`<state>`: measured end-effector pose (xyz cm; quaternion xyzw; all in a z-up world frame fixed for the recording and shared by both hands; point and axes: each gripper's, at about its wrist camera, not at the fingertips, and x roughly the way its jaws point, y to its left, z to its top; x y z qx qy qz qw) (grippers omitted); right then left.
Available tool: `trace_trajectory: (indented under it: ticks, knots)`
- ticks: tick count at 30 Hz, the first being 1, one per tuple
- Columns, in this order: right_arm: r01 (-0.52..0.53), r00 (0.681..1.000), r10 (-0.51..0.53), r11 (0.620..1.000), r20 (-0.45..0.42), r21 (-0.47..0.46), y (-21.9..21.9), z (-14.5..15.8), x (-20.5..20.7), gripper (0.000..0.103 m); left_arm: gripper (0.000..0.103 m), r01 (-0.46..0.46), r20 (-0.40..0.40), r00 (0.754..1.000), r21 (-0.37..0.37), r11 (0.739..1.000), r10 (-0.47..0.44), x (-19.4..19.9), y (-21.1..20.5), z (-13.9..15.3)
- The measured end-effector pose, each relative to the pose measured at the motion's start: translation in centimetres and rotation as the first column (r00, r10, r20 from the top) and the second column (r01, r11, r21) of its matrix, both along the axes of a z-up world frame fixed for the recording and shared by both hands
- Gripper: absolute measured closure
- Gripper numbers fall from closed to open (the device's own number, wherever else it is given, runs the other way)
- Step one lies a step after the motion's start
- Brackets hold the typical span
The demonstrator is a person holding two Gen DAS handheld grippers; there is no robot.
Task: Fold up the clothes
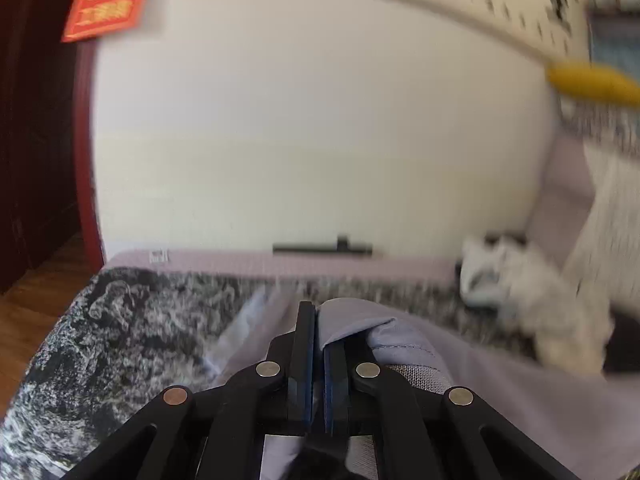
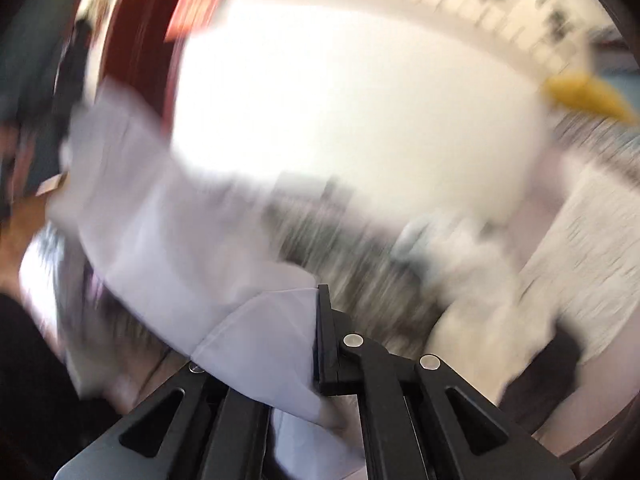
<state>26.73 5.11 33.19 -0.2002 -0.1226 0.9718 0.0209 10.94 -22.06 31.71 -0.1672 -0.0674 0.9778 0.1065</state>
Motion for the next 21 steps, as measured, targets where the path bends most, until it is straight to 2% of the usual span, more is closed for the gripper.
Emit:
trace_trajectory:
  ticks: [2,5,9,11,13,15,17,18,20,21]
  knots:
    - [0.024,0.990,-0.017,0.999,-0.143,0.045,-0.3,4.1,1.5,0.103,0.103,-0.032,-0.101,0.994,0.011,0.999,0.033,2.7,-0.2,2.8]
    - [0.073,0.939,-0.032,0.992,-0.341,0.107,-1.1,9.0,4.1,0.103,0.103,-0.066,-0.267,0.961,0.018,0.998,0.069,8.0,-0.2,8.2]
    - [0.098,0.841,-0.015,0.987,-0.542,0.125,-2.0,15.0,8.8,0.103,0.103,-0.096,-0.438,0.893,0.038,0.995,0.103,14.2,-0.3,14.8]
    - [0.122,0.793,-0.013,0.983,-0.608,0.138,-2.6,17.5,11.1,0.103,0.103,-0.121,-0.522,0.844,0.041,0.992,0.124,17.5,-0.2,18.4]
    - [0.148,0.741,-0.010,0.978,-0.671,0.149,-3.2,19.9,13.3,0.102,0.103,-0.101,-0.582,0.806,0.043,0.994,0.107,19.5,0.0,21.0]
    - [0.180,0.699,-0.012,0.970,-0.715,0.160,-3.6,21.8,14.6,0.102,0.102,-0.140,-0.623,0.773,0.008,0.990,0.114,20.7,0.8,22.9]
    - [0.212,0.685,-0.023,0.962,-0.728,0.169,-3.7,23.1,15.0,0.102,0.102,-0.197,-0.653,0.747,-0.036,0.980,0.126,21.0,1.8,23.8]
    - [0.219,0.685,-0.026,0.961,-0.728,0.172,-3.9,23.5,15.1,0.102,0.102,-0.217,-0.656,0.744,-0.059,0.974,0.126,20.8,2.4,24.1]
    - [0.249,0.702,-0.046,0.951,-0.711,0.184,-3.7,23.6,13.5,0.102,0.102,-0.230,-0.637,0.762,-0.102,0.968,0.114,18.7,3.4,24.2]
    - [0.261,0.720,-0.059,0.946,-0.691,0.191,-3.5,23.4,12.0,0.102,0.102,-0.230,-0.616,0.780,-0.121,0.966,0.109,16.8,3.8,24.1]
